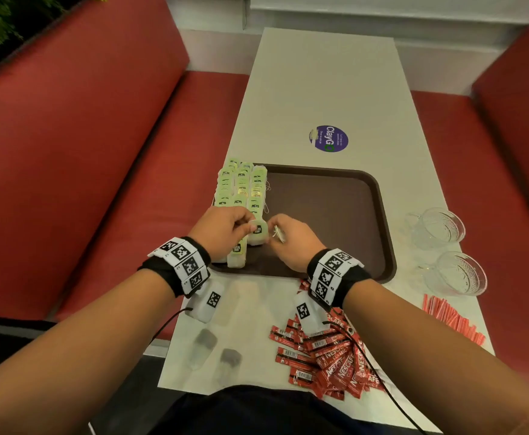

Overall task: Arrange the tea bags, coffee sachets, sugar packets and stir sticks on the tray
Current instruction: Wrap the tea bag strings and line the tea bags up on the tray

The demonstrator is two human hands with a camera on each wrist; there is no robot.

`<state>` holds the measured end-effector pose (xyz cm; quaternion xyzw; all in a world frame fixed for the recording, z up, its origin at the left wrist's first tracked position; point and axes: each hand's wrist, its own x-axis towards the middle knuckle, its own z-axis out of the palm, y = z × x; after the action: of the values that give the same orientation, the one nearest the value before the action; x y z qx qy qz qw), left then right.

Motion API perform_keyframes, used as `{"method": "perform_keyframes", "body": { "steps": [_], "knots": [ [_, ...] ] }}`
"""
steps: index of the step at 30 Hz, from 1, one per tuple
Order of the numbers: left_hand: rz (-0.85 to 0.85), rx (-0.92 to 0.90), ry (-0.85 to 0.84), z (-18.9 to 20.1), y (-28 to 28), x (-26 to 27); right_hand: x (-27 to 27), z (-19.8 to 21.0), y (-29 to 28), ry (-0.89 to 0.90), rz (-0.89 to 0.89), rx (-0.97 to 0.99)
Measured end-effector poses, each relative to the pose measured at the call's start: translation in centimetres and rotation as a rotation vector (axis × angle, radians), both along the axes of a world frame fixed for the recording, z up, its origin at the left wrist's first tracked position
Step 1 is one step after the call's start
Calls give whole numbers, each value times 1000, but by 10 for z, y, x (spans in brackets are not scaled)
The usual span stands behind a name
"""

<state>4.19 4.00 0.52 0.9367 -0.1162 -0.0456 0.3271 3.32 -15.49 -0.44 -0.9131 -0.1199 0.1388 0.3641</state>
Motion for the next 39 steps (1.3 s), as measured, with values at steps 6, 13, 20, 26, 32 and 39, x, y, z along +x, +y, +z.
{"method": "perform_keyframes", "body": {
  "steps": [6,13,20,26,32,39],
  "knots": [
    [-129,326,270,-29,-9,14,0,-9,-19,146,-100,52],
    [79,272,196,-41,-13,32,1,-11,-24,198,-64,41],
    [-126,324,92,-54,-20,16,3,-14,-23,170,-88,66],
    [-180,302,64,-48,-15,19,7,-22,-19,185,-102,116],
    [-172,0,-36,-32,-11,15,14,-25,-6,207,-71,176],
    [-125,105,197,-35,-4,12,17,-34,0,211,19,-216]
  ]
}}
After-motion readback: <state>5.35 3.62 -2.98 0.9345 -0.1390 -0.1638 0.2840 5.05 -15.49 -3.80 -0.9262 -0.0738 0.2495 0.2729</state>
